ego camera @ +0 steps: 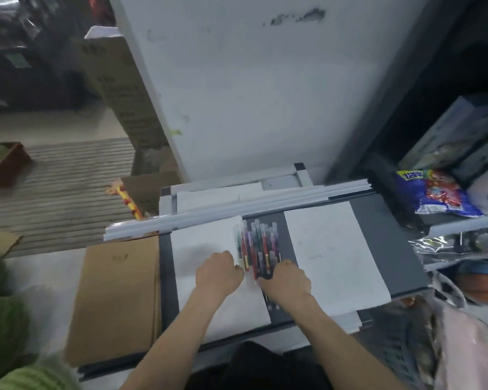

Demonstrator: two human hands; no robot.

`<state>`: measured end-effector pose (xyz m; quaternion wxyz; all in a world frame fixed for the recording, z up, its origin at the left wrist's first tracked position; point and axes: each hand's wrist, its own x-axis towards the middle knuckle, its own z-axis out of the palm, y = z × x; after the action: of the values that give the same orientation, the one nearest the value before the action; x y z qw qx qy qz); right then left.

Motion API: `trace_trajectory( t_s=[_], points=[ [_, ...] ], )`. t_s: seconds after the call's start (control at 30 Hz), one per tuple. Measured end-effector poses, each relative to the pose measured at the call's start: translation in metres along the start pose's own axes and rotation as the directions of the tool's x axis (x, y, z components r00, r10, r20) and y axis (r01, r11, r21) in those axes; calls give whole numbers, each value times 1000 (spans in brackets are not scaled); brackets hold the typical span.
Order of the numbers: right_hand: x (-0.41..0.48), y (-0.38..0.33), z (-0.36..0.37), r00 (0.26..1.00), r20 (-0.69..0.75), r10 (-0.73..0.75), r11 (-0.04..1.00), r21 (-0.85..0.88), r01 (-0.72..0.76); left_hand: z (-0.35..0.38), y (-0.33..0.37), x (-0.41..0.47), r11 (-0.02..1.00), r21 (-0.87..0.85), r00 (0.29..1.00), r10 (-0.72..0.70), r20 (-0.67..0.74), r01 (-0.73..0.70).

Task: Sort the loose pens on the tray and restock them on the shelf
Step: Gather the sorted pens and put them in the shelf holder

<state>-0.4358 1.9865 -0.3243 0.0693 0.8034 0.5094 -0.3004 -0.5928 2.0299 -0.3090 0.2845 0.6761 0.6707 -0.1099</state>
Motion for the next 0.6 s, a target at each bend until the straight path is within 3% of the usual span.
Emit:
trace_trajectory(
  t_s=[0.27, 0.5, 0.6],
  points=[
    [9, 8, 1, 1000, -23, -20, 1000, 23, 21, -2, 6, 31, 994, -104, 1000, -22, -3, 21],
    [13, 17, 4, 997, -8, -72, 996, -52, 72, 14, 25, 51, 926, -362, 992, -126, -30, 107],
    [15, 20, 6, 995, -2, -98, 991, -90, 98, 19, 34, 54, 914, -383, 987, -159, -36, 133]
  ],
)
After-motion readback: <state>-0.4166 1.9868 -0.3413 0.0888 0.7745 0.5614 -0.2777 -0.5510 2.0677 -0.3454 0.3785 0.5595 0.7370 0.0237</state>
